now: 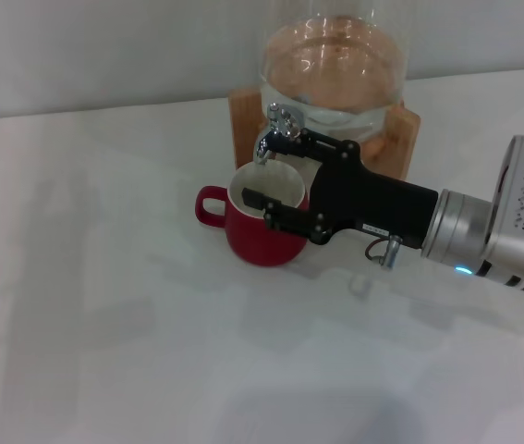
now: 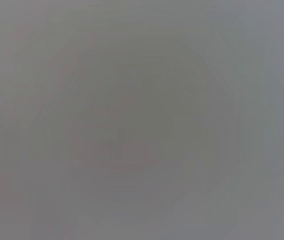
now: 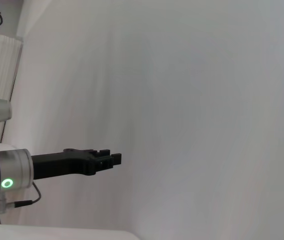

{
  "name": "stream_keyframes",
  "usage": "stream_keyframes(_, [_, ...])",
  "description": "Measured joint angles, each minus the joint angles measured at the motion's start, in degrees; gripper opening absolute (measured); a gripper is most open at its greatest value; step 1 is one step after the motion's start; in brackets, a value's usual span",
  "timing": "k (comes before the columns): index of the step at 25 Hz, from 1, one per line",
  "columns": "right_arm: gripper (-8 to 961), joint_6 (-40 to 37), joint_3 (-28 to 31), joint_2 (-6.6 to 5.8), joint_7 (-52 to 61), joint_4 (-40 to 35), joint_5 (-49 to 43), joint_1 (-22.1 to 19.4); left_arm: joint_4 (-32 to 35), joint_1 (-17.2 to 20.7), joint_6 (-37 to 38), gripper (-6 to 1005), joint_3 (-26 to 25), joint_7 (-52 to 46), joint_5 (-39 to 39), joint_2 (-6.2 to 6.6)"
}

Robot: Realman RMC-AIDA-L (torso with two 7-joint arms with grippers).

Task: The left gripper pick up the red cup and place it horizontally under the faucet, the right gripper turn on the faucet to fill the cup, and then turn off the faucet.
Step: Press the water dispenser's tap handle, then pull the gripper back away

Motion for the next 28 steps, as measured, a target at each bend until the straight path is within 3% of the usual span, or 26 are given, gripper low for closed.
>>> stream_keyframes(28, [701,-0.09,2.19,-0.10,-1.81,0.70,1.93,-2.22,0.00,0.11,-0.10,427,0.00,0.00,0.00,0.08])
